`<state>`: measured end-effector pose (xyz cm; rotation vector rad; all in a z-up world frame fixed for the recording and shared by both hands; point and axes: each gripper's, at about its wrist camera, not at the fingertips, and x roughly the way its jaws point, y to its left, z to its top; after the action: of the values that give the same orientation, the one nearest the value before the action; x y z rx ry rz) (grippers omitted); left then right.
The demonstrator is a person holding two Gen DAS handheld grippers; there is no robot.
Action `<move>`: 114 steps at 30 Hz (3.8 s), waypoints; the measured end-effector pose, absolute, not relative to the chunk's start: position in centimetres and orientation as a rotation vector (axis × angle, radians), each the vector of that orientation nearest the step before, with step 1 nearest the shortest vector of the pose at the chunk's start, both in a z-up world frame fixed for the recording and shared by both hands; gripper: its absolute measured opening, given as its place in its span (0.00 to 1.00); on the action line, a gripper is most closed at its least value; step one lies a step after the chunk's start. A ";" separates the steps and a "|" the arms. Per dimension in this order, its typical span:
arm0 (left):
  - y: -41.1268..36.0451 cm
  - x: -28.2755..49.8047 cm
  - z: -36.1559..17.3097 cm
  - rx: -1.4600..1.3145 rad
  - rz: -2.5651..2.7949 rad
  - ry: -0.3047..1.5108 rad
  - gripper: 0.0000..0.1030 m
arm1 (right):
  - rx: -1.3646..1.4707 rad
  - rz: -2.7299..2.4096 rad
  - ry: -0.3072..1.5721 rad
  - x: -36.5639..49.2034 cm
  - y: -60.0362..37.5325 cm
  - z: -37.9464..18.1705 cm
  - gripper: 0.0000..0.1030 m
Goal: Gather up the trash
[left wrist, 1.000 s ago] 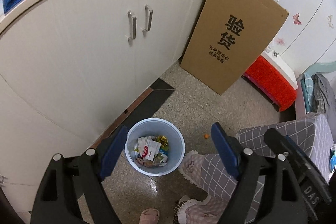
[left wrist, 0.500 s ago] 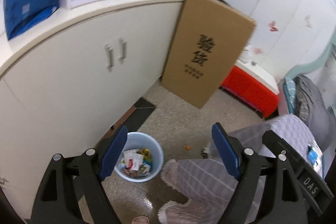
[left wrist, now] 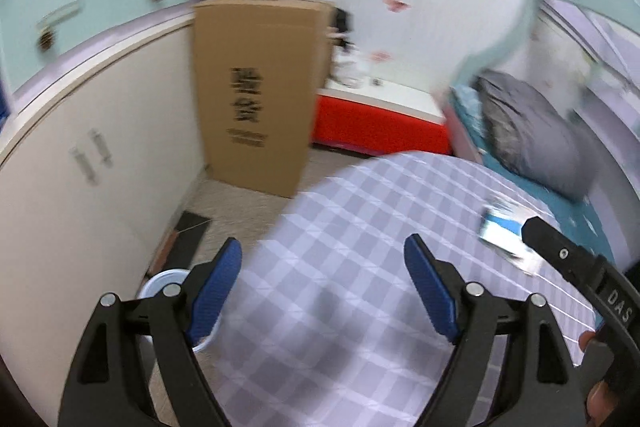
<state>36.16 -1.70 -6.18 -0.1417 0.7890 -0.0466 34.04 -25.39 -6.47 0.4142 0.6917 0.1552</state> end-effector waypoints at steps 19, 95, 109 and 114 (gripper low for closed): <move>-19.3 45.4 -12.8 -0.005 -0.371 0.868 0.81 | 0.594 -0.012 0.767 37.3 -39.4 -13.0 0.71; 7.6 35.2 -11.0 -0.329 -0.311 0.767 0.50 | 0.299 0.324 0.776 34.3 -9.5 -6.1 0.26; 1.2 38.7 -13.9 -0.310 -0.384 0.840 0.63 | 0.421 0.285 0.811 36.0 -18.1 -9.9 0.18; 0.4 39.4 -15.3 -0.397 -0.368 0.903 0.66 | 0.658 0.332 0.838 36.2 -21.5 -11.9 0.18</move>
<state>39.42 0.41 -15.25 -0.3968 0.9029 -0.3677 36.21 -21.46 -11.92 0.6577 0.8379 0.3318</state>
